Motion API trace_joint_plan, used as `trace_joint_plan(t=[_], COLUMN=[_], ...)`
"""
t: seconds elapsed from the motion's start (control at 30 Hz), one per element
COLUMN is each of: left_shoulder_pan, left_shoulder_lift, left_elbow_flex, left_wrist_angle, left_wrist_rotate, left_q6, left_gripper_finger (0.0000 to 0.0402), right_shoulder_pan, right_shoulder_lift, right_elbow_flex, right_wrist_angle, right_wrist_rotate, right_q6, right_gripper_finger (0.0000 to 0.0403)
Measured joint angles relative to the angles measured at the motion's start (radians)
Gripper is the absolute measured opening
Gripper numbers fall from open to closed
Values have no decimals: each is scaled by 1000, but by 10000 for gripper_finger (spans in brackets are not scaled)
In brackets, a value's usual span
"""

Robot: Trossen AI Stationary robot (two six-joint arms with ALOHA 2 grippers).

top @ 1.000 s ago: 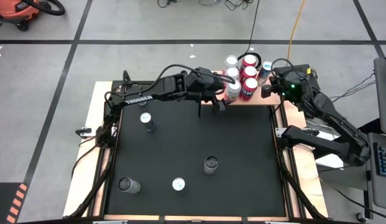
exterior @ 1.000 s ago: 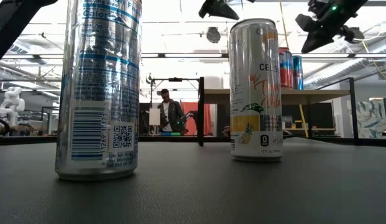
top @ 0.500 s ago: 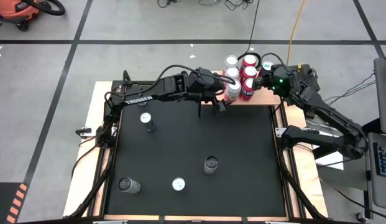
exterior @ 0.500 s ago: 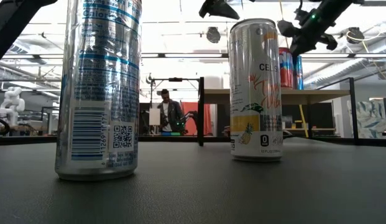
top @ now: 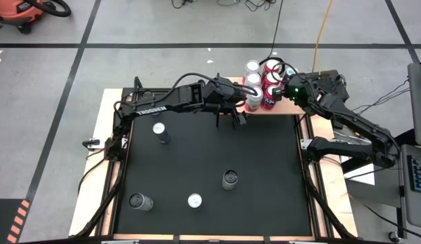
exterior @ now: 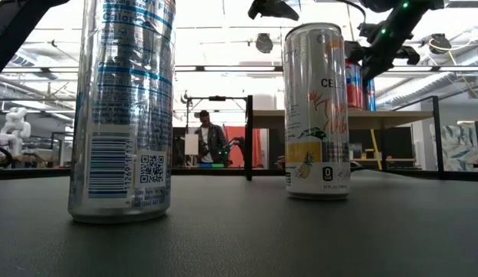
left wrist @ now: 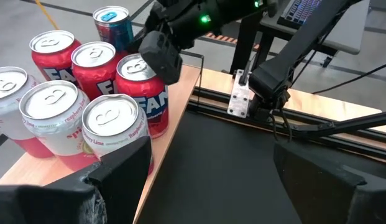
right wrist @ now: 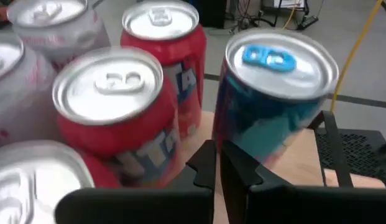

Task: Place canned beverage on shelf
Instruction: Put the middle blue soda can on the shelf

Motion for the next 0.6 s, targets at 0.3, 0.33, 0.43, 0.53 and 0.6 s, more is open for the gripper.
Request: trace_joint_plan(t=[0.3, 0.33, 0.43, 0.53, 0.6], left_shoulder_pan=[-3, -3, -3, -3, -4], left_shoulder_lift=[0, 0, 0, 0, 0], left_elbow_flex=[0, 0, 0, 0, 0], left_wrist_angle=[10, 10, 11, 18, 20], left_wrist_rotate=[0, 0, 0, 0, 0], left_q6=[0, 0, 1, 22, 27], left_gripper_finger=[342, 342, 342, 342, 342], right_shoulder_pan=[-11, -18, -33, -43, -47], right_shoulder_lift=[-85, -88, -84, -70, -63], right_elbow_flex=[0, 0, 0, 0, 0], right_wrist_angle=[-25, -29, -29, -21, -8], right_wrist_rotate=[-9, -9, -9, -26, -38], right_q6=[-97, -96, -75, -47, -44], right_gripper_finger=[0, 0, 0, 0, 0])
